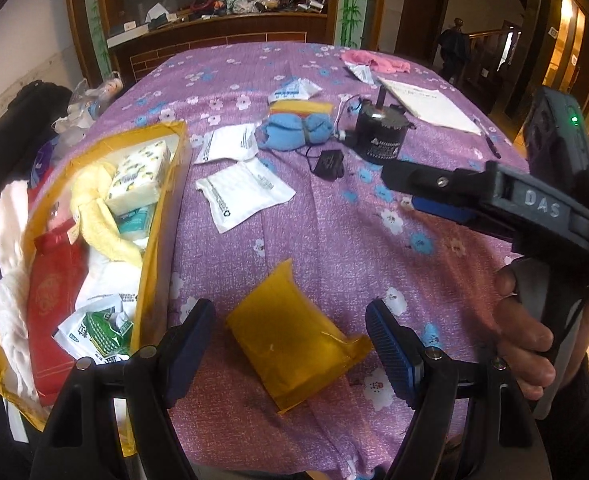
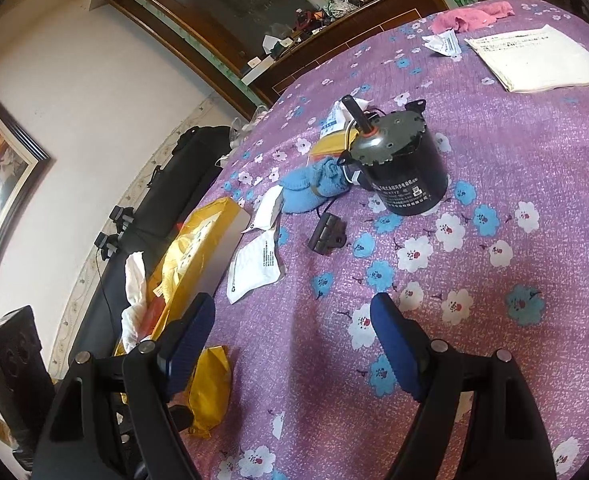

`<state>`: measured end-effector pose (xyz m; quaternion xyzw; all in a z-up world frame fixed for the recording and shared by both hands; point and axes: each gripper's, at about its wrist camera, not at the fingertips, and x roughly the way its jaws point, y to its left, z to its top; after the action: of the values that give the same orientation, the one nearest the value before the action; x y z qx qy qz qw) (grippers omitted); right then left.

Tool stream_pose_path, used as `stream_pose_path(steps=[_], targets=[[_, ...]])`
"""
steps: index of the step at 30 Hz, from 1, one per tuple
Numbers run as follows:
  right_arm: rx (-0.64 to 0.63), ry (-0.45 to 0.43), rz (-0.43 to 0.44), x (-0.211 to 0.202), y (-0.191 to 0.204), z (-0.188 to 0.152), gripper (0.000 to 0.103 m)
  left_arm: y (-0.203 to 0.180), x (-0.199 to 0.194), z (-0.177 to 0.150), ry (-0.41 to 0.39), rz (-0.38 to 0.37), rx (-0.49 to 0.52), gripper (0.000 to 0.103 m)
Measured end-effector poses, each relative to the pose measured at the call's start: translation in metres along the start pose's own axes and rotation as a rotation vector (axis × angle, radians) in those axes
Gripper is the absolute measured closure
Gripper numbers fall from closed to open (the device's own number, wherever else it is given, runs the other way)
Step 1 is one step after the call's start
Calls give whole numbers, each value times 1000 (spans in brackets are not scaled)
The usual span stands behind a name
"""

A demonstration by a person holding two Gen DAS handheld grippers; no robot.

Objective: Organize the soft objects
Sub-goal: 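Move the left tool to the yellow packet and grasp it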

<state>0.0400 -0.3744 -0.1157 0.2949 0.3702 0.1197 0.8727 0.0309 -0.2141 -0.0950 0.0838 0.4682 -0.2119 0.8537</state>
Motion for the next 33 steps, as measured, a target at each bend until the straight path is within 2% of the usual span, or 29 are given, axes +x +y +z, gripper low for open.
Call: stream_pose_path(steps=[8,15,29,33], targets=[[13,12,15,1,-1,0,24,3,16,-1,34,-18,-33,22],[21,18,22,2,-1,0,24,-3,21,-1,33,5,-5,22],[25,19,25,3,-2,-1,24,-11,19,-1,34,-34,4,22],[25,18,25,2,-2,-1,24,-8,18,-1,37,-23,0,22]])
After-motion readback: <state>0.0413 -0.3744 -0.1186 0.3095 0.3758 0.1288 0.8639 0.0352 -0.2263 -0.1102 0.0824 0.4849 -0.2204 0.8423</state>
